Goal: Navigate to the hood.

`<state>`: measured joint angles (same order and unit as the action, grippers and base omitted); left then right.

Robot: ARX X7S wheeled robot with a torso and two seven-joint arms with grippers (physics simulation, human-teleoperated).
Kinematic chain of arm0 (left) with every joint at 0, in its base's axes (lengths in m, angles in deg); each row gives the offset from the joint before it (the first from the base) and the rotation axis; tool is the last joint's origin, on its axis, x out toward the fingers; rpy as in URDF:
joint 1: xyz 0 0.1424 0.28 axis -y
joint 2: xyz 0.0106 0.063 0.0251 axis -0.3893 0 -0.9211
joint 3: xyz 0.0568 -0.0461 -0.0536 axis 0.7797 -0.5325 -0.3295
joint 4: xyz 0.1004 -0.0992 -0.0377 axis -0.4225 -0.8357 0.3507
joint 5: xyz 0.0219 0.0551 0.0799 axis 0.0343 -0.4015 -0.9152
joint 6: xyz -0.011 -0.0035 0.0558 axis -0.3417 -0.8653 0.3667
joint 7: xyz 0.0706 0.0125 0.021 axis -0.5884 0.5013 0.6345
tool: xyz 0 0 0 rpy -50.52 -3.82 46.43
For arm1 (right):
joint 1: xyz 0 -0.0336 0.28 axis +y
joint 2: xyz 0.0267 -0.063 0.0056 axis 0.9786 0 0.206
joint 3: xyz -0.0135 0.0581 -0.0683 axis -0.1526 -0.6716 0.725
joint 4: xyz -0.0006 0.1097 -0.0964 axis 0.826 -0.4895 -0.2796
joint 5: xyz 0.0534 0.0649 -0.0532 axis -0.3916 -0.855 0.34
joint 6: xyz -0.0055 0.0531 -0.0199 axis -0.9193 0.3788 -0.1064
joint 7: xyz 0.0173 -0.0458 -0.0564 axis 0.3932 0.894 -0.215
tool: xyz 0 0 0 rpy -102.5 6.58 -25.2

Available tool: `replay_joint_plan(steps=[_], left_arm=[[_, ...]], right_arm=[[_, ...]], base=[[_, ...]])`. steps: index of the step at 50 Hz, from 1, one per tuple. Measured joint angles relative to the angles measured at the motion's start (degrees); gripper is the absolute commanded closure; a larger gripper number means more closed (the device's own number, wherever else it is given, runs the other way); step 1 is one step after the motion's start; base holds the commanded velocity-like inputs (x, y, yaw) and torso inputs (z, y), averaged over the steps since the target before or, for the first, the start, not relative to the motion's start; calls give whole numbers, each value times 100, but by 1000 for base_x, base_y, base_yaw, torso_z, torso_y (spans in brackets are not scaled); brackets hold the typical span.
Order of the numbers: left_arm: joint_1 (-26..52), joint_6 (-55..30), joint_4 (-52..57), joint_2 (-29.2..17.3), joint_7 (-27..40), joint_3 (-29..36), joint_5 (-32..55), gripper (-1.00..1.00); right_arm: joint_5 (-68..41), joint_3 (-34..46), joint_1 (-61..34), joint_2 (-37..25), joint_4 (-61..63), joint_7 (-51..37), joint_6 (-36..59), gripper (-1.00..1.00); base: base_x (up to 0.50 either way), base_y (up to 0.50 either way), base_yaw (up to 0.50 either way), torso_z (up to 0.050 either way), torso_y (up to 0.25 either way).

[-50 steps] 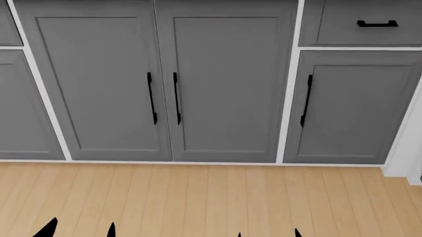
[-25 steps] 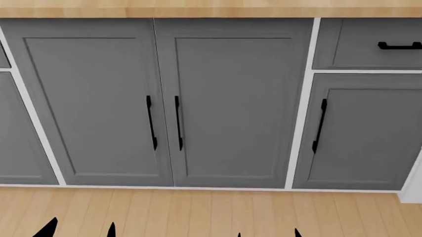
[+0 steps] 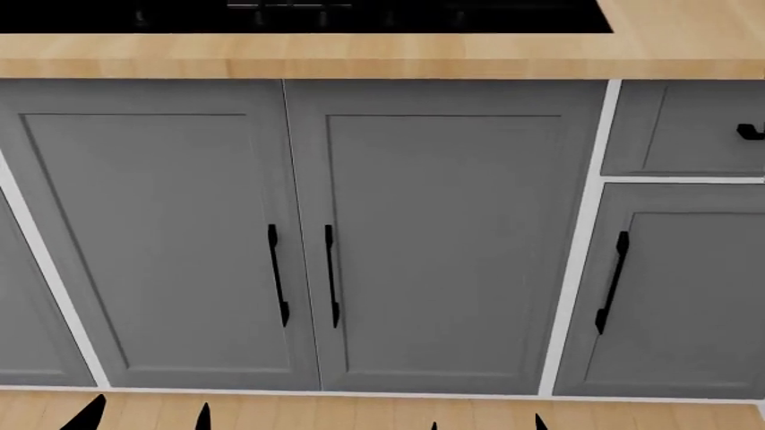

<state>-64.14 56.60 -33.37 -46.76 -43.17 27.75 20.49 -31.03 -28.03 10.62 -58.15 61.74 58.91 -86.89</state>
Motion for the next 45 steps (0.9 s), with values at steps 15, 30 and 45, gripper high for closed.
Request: replay_joint_plan(steps=[15, 30, 45], left_arm=[[19, 22, -27, -16, 21, 34, 18, -100], [24, 28, -21, -41, 47, 64, 41, -100], [31, 37, -20, -62, 71, 93, 62, -100]], right_arm=[[-19, 21, -12, -15, -22, -23, -36, -100], [-23, 46, -18, -31, -25, -59, -48, -100], [-35, 65, -20, -49, -14, -96, -42, -100]], base=[[-165, 446, 0, 0, 1], [-164, 411, 0, 0, 1], [-165, 378, 0, 0, 1]])
